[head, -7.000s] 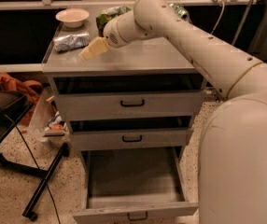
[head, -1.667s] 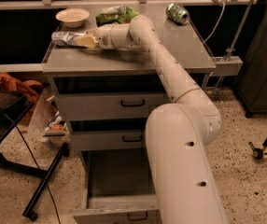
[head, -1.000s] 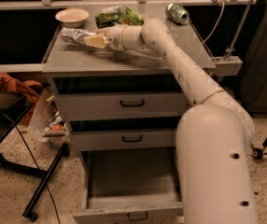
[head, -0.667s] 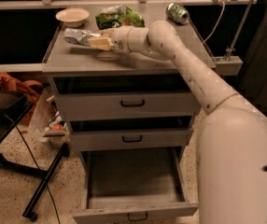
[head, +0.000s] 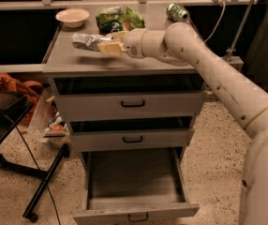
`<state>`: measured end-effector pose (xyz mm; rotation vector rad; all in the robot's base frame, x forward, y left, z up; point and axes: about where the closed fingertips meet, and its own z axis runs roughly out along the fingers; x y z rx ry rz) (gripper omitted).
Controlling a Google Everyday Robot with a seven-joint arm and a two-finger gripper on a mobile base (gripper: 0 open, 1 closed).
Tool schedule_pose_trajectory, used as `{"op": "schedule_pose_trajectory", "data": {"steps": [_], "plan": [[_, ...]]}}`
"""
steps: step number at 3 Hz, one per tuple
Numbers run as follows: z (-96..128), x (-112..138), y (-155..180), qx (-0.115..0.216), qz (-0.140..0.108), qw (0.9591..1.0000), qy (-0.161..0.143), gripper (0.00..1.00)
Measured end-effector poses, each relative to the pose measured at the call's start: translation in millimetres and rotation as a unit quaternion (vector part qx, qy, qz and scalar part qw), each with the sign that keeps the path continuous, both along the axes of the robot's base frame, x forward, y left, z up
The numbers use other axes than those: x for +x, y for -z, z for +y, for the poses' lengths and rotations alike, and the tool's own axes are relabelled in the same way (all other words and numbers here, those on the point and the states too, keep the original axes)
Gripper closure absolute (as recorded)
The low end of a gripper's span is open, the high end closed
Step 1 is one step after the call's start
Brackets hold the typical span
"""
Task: Place redbull can into bottom drawer
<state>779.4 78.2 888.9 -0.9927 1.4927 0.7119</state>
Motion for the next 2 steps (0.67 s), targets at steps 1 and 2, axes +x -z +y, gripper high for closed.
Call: {"op": "schedule_pose_trajectory", "data": {"steps": [1, 2], "plan": [[-21.7, -31.1, -2.4, -0.012, -0.006, 0.9999, 0.003, 1.0], [-43.1, -60.3, 2.5, -0.017, -0.008, 0.9998, 0.011, 1.0]]}}
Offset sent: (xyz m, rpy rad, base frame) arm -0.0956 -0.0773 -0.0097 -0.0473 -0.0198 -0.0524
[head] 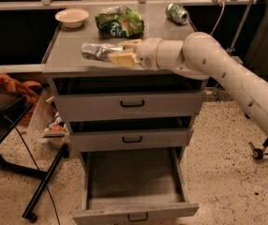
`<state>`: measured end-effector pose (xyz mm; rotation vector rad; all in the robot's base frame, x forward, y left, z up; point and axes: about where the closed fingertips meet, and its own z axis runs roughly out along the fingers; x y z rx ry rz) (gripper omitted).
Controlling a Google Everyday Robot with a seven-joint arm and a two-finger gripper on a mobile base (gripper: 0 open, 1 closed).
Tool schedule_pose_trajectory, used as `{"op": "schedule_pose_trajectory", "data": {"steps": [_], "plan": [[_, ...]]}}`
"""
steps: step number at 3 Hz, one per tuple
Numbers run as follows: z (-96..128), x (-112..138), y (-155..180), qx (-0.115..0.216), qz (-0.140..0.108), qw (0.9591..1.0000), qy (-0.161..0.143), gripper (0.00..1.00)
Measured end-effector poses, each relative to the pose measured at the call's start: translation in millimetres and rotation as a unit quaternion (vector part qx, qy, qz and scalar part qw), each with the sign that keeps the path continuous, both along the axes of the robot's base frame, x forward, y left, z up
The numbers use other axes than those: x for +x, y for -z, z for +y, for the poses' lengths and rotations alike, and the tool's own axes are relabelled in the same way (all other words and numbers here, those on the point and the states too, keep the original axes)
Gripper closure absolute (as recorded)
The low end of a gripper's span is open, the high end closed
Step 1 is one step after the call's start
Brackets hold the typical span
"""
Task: Place redbull can into bottom drawer
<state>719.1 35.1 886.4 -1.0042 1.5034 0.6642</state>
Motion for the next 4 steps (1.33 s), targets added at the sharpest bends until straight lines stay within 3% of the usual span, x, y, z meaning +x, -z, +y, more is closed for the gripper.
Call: {"op": "schedule_pose_trajectory", "data": {"steps": [3, 4], "plan": [[-49.8, -69.1, 55.9, -0.004, 0.036, 0.9993, -0.01, 1.0], [-74.3, -86.3, 94.1, -0.008, 0.065, 0.9978, -0.003, 1.0]]}}
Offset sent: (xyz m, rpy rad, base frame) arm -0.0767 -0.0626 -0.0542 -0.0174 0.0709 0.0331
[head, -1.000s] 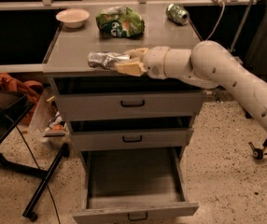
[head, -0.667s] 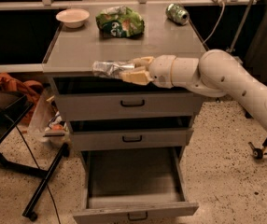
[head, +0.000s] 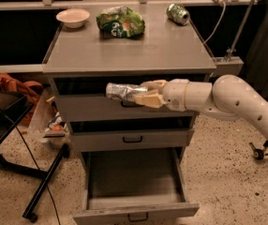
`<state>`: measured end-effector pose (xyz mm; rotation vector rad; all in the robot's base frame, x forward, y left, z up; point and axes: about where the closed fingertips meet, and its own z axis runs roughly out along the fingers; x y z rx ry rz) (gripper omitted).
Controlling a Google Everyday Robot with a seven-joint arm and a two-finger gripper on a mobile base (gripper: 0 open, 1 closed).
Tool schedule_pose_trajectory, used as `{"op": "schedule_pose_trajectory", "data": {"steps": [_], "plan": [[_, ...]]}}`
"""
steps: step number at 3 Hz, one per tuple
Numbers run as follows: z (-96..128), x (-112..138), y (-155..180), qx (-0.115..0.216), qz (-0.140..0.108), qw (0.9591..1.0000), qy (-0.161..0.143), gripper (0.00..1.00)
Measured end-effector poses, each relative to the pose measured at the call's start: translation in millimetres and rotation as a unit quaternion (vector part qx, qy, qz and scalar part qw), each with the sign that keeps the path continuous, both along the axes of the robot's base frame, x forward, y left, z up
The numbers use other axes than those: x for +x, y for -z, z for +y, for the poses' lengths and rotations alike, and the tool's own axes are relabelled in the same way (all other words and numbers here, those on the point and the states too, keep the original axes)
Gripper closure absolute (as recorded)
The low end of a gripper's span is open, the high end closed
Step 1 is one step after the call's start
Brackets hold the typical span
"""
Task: Place redbull can into bottom drawer
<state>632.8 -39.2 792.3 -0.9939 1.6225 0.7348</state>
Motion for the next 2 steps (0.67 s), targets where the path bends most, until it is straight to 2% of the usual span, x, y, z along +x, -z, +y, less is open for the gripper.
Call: {"op": "schedule_pose_trajectory", "data": {"steps": [1, 2], "plan": [[-20.4, -14.2, 37.9, -0.021, 0.031, 0.9992, -0.014, 1.0], [-20.4, -14.2, 37.9, -0.021, 0.031, 0.9992, -0.014, 1.0]]}}
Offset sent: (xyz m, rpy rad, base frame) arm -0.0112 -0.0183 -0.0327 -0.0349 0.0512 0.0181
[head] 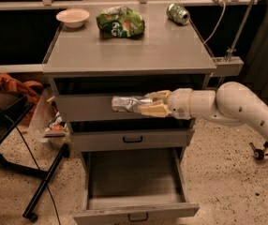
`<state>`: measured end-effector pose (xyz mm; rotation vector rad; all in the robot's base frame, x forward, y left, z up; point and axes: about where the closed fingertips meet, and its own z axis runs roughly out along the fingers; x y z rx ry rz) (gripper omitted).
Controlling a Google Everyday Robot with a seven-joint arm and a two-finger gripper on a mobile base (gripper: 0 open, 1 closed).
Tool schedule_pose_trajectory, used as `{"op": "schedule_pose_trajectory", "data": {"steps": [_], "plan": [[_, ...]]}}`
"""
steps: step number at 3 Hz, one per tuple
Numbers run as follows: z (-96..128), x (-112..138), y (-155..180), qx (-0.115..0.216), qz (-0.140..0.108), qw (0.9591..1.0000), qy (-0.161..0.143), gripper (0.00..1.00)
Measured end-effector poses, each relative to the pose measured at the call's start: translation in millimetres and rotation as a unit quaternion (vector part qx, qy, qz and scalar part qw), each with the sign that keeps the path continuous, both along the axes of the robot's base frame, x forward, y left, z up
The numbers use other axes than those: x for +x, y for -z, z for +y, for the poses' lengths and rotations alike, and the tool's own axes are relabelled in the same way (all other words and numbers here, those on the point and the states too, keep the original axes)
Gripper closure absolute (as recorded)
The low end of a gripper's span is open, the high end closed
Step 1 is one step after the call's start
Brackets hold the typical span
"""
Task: Place redbull can into bottom drawer
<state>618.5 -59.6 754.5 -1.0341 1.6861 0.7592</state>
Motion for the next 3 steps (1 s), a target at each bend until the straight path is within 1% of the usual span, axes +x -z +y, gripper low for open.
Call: {"op": "schedule_pose_trajectory", "data": {"steps": [1, 2, 3], "plan": [[4.0, -8.1, 28.9, 0.007, 0.016, 0.9997, -0.018, 1.0], [-8.1, -39.6, 95.1, 0.014, 0.061, 0.9979, -0.019, 1.0], [-15.6, -79.5, 166.2, 0.022, 0.11, 0.9937, -0.012, 1.0]]}}
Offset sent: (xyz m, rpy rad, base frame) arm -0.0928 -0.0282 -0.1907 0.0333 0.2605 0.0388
